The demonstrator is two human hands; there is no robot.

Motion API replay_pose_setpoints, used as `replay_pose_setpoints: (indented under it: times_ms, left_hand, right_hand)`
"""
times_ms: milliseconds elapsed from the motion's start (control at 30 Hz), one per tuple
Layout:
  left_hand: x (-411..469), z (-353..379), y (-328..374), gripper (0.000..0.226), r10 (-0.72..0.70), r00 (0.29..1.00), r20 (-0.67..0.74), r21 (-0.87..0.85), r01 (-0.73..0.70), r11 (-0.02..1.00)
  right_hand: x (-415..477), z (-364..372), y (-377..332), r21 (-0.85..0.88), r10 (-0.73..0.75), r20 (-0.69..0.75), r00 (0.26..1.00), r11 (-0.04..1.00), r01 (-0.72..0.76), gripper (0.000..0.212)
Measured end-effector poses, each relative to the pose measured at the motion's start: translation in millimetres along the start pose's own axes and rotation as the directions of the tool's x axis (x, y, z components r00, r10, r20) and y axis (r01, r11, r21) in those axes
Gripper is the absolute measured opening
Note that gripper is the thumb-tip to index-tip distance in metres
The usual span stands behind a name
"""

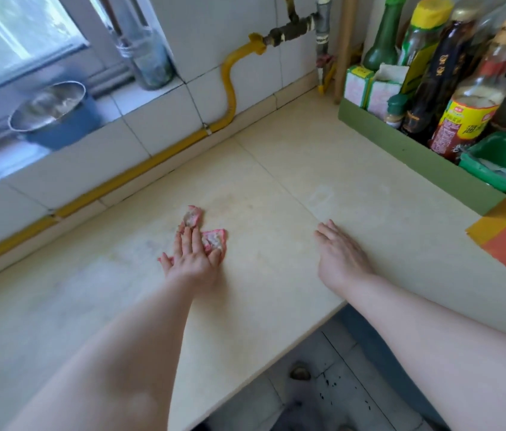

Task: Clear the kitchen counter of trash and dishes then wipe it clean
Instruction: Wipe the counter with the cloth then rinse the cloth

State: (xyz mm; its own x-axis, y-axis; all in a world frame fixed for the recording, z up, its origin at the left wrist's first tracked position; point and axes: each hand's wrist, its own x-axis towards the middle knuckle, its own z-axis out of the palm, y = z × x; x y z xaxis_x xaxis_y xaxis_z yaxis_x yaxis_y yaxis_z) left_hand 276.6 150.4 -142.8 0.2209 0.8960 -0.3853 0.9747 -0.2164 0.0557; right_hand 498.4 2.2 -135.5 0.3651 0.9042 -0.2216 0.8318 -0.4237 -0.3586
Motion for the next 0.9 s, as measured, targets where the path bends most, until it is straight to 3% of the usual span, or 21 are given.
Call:
replay_pose_setpoints:
  times_ms: [133,233,433,600,900]
  left_hand:
    - [-28.3,11.5,-30.5,0.074,-0.239,0.971,0.024,-0.071,0.24,0.968]
    - [-44.1,17.0,-13.8,0.075,-0.274,0.961,0.046,-0.095,0.277,0.956]
    - [-76.0,31.3,56.7,0.078,0.007,0.996,0.086,-0.059,-0.002,0.998]
    - [-105.1,46.9,72.5,0.077,0.221,0.967,0.129,0.009,-0.224,0.974]
    - [-152.6,52.8,-29.2,0.078,0.158,0.972,0.172,0.054,-0.169,0.984]
  right_hand:
    - [-14.9,6.7,-1.7,-0.005,-0.052,0.037,0.998,0.999,0.052,0.066]
    - [-25.7,5.8,1.8,-0.022,-0.09,0.022,0.996,0.996,0.091,0.061]
    - [-53.8,-2.1,8.5,-0.037,-0.114,-0.003,0.994,0.993,0.113,0.056]
    - [-66.6,-6.5,1.7,-0.12,-0.107,0.018,0.994,0.987,0.108,0.052]
    - [-96.9,30.3,-92.7,-0.123,-0.222,0.096,0.97,0.965,0.233,0.061]
